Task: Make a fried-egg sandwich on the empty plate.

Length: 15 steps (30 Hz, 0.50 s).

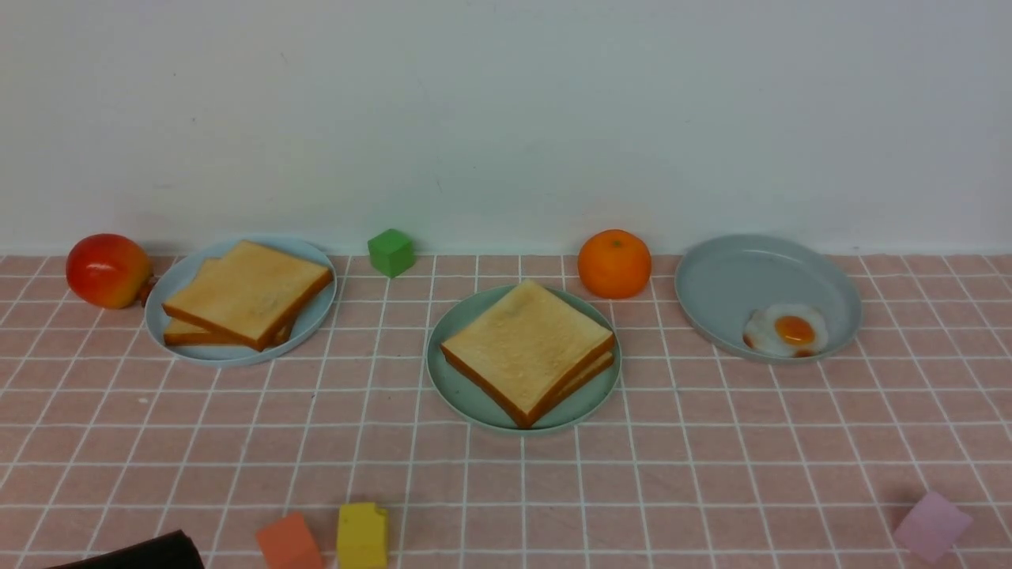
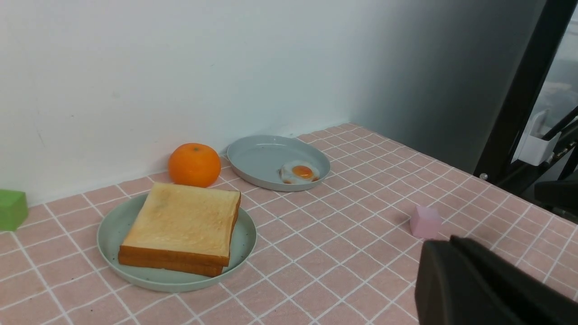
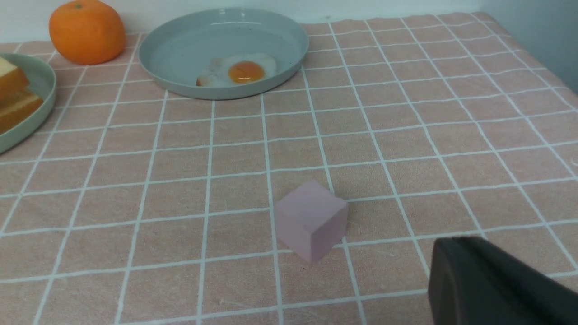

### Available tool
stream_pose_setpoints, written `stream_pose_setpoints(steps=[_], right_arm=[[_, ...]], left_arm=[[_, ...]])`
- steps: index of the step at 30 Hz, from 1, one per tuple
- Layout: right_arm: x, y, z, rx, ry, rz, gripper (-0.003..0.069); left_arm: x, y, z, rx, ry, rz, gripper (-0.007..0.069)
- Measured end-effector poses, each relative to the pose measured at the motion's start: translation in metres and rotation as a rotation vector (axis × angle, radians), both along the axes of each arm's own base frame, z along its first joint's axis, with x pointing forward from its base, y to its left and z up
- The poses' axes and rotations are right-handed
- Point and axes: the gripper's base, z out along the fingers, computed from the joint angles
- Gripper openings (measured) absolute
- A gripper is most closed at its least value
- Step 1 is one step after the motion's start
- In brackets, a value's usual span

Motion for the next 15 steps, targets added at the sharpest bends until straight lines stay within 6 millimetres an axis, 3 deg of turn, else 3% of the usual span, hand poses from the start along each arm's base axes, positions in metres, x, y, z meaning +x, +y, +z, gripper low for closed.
stream_pose_setpoints(steps=[15], right_arm=[[0.0000,0.0000,0.0000,0.000,0.000,0.000,-0.0001]], left_arm=[[0.0012,0.0012,0.0009,0.056,-0.072,0.024,0.0018]])
